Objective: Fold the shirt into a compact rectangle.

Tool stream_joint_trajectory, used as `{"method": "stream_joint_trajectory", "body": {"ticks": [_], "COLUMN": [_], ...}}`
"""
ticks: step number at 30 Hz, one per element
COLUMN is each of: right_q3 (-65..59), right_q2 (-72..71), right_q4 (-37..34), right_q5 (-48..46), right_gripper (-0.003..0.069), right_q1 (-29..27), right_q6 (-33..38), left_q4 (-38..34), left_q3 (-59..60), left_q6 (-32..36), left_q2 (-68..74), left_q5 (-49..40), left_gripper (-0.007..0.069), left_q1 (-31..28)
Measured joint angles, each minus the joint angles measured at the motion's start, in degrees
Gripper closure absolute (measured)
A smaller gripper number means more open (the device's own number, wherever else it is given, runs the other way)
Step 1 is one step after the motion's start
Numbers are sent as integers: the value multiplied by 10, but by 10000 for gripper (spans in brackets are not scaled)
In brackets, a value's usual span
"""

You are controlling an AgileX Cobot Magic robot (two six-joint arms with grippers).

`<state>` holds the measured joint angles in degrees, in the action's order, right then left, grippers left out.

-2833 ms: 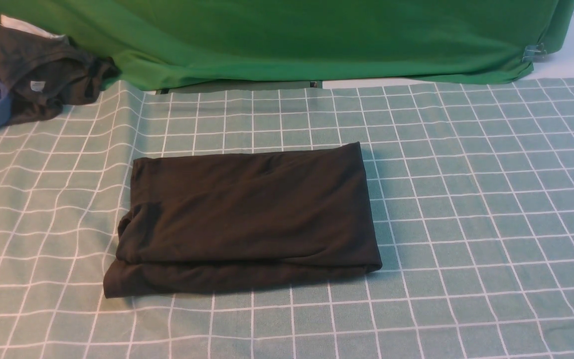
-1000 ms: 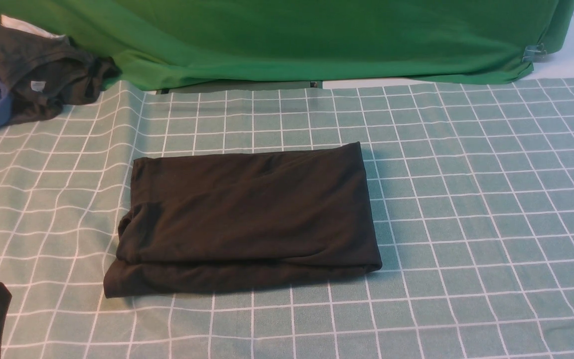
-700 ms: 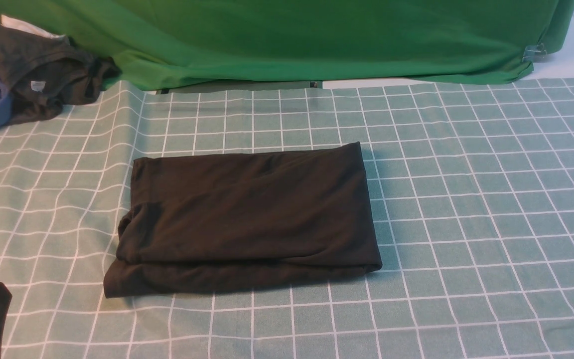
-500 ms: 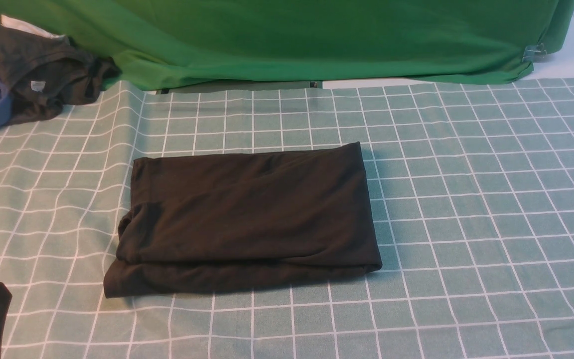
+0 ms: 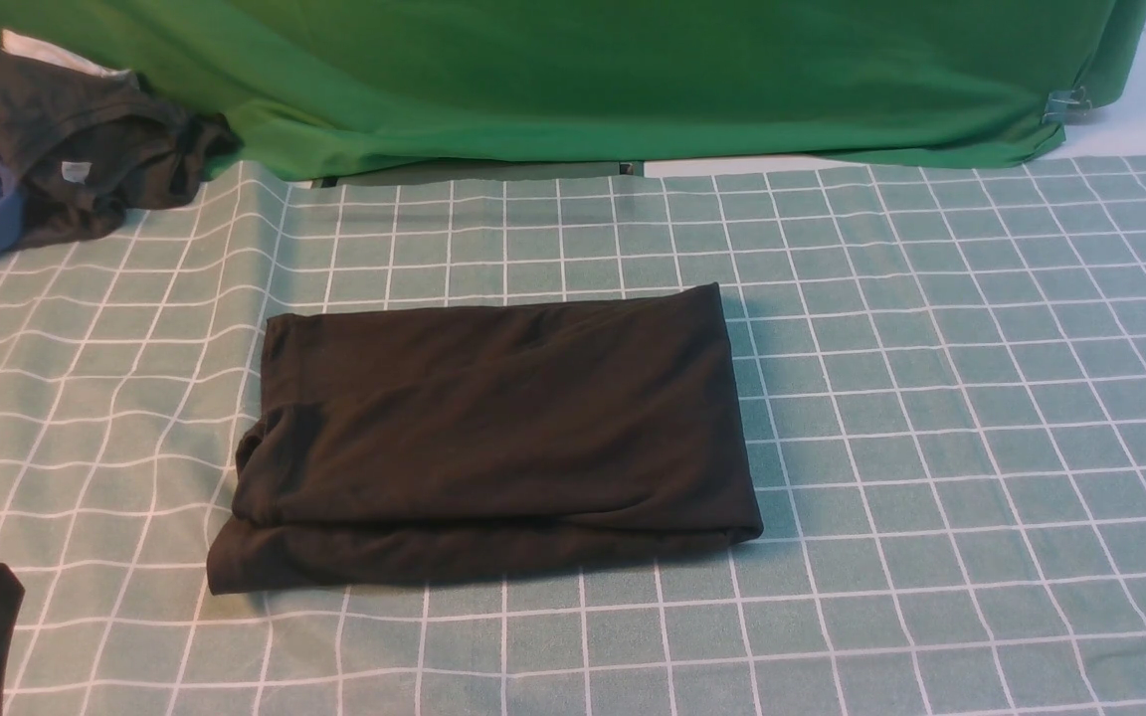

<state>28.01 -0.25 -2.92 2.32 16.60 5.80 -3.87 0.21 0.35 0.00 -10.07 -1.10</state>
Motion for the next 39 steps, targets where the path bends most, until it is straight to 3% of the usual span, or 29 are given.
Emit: {"method": "stream_joint_trajectory", "body": {"ticks": [7, 11, 18, 23, 39], "right_q3": [-26, -107, -261, -286, -286], "right_q2": [1, 1, 2, 3, 3], "right_q4": [1, 1, 1, 1, 2], "right_q5": [-79, -112, -122, -167, -167], "right_gripper": [421, 421, 421, 421, 420], "right_q1": [-9, -51, -121, -157, -159], "right_q6": [59, 99, 88, 77, 55], "left_q4": [0, 0, -1, -1, -1], "left_q3": [0, 0, 0, 0, 0], "left_q6": [0, 0, 1, 1, 1], "left_q2": [0, 0, 0, 0, 0], "left_q5": [0, -1, -1, -1, -1], "left_gripper": [610, 610, 610, 610, 610], "left_q1": [0, 0, 0, 0, 0]}}
